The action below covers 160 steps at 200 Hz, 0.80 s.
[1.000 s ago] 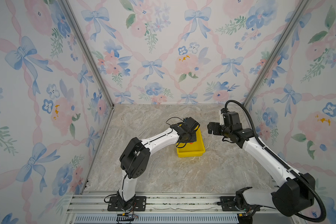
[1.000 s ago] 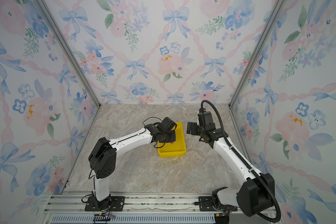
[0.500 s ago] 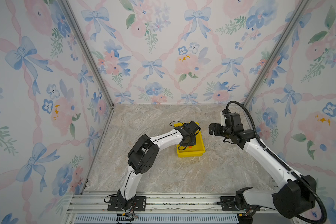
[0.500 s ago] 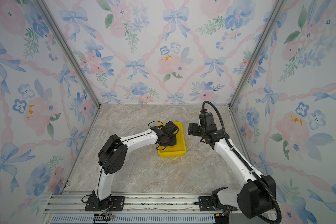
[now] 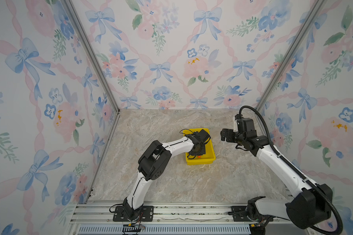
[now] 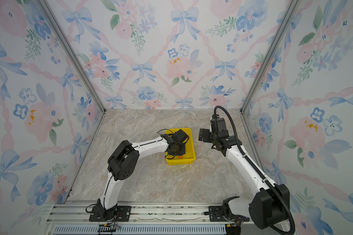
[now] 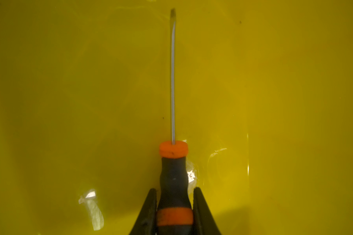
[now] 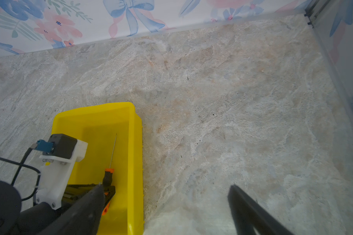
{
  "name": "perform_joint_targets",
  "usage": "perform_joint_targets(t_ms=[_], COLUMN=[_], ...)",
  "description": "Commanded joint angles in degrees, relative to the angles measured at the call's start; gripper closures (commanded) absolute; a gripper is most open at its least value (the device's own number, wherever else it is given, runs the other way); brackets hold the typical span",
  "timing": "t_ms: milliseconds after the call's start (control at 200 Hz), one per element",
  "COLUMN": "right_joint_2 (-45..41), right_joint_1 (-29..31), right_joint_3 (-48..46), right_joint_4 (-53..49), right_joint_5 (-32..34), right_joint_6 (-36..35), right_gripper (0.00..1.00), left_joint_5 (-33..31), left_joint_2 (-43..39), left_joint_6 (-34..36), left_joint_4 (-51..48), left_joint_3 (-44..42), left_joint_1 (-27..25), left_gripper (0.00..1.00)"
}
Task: Put the screwdriver in the bin
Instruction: 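Open the left gripper to release the screwdriver into the bin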
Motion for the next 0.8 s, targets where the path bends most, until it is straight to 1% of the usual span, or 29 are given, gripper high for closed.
perform_joint_targets(t_ms=[0,145,270,385,455,590,795], right_joint_2=[-0.9,-1.2,-1.8,-2.4,-2.5,-3.2,-3.3], right_joint_1=[-0.6,-0.6,-0.7,-0.8,-0.8,-0.9,-0.9], right_joint_3=[-0.7,-0.7,-0.7,-0.4,0.0,0.4,1.2], right_joint_4=[-0.1,0.0,0.0,-0.1,-0.5,-0.7,-1.7], right_joint_5=[0.2,0.5,1.2,1.6,1.9,2.4,3.0], right_joint_6=[-0.4,-0.3,-0.2,-0.1,-0.1,0.0,0.2], right_gripper=[0.03,0.03,0.03,0.03,0.03,0.03,0.03], left_joint_5=[-0.2,0.1,0.0,0.5,0.7,0.3,0.7], left_joint_2=[1.2,1.8,1.5,1.1,0.6,-1.5,-4.5], left_joint_6=[-0.2,-0.1,-0.1,0.0,0.4,1.0,2.7], left_joint_4=[-0.7,-0.6,-0.6,-0.6,-0.6,-0.6,-0.5], left_joint_3=[1.1,0.9,0.9,1.3,1.4,1.3,2.2], left_joint_1=[0.3,0.4,0.6,0.7,0.7,0.7,0.7], left_gripper=[0.9,0.86,0.76,0.75,0.72,0.61,0.5])
